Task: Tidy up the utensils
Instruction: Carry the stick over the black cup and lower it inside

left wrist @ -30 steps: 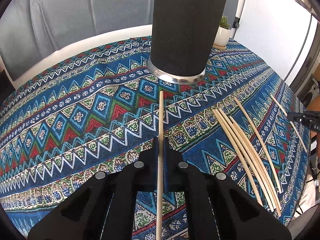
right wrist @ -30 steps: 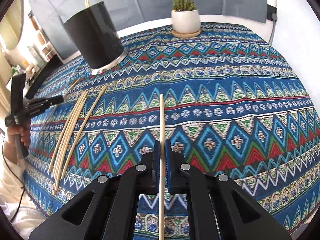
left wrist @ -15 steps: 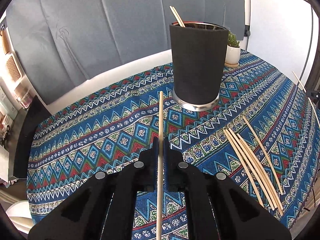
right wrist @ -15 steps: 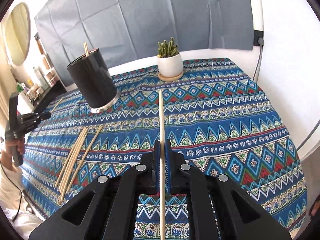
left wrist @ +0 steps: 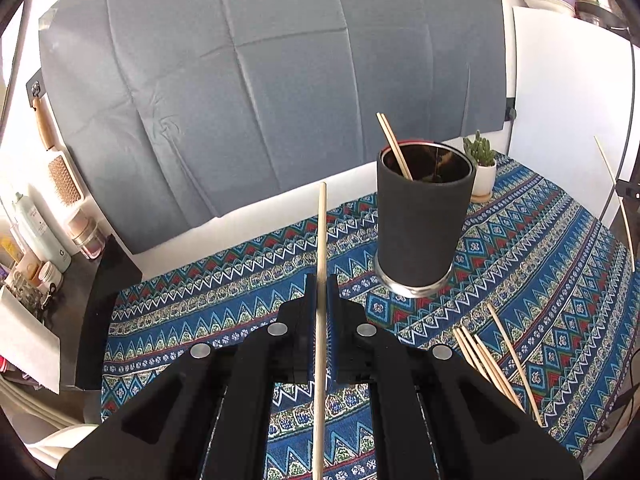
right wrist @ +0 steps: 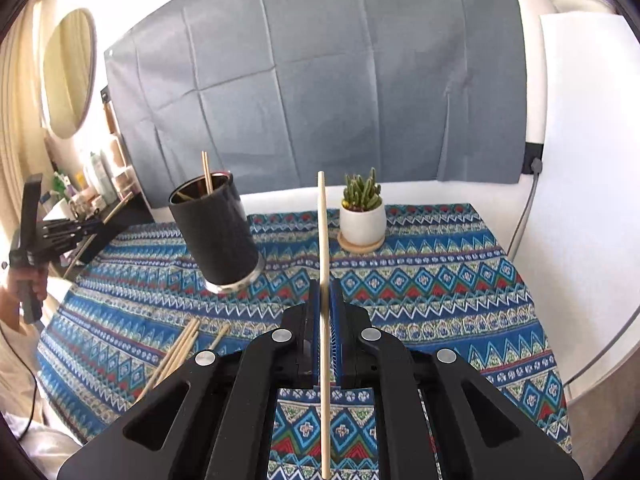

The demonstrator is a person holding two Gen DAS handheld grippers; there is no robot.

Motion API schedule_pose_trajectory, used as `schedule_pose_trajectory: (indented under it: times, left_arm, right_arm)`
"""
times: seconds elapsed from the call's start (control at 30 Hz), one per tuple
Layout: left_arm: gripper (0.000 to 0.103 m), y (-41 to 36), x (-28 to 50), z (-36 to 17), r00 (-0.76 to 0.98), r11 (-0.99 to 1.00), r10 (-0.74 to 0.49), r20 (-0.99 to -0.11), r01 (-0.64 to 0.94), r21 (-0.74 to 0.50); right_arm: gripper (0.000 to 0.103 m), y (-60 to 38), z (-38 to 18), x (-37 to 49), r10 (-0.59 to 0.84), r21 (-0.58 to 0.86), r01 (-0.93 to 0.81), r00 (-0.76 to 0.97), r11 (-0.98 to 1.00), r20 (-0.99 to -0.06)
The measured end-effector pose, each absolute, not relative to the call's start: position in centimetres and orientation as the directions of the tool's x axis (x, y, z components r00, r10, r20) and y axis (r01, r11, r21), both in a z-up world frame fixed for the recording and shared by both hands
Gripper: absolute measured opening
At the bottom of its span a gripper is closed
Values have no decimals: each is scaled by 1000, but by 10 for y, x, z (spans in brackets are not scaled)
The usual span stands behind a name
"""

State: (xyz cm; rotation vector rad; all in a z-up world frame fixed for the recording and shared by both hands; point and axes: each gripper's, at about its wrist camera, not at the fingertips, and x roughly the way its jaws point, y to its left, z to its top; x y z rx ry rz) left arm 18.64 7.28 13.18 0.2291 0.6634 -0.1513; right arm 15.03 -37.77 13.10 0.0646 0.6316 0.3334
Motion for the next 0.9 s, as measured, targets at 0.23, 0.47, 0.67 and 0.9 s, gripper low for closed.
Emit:
schedule_pose_trajectory:
  times: [0.23, 0.47, 0.67, 0.9]
  left_arm:
    - [5, 68, 199, 159, 822, 964, -77, -565, 205, 168]
    - [5, 55, 212, 176, 847, 964, -129, -516, 229, 135]
    - [5, 38, 219, 183, 861, 958, -187, -472, 266, 105]
    - [5, 25, 236, 183, 851, 943, -276, -448, 329, 44]
  right_arm:
    - [5, -352, 162, 174, 376, 139, -356, 784, 924, -494]
    - [5, -325, 191, 203, 480, 193, -441, 776, 877, -410]
    - [5, -299, 195, 225, 535, 262, -468, 766, 844, -356]
    - [5, -267, 194, 248, 621, 361, -521, 738, 774, -265]
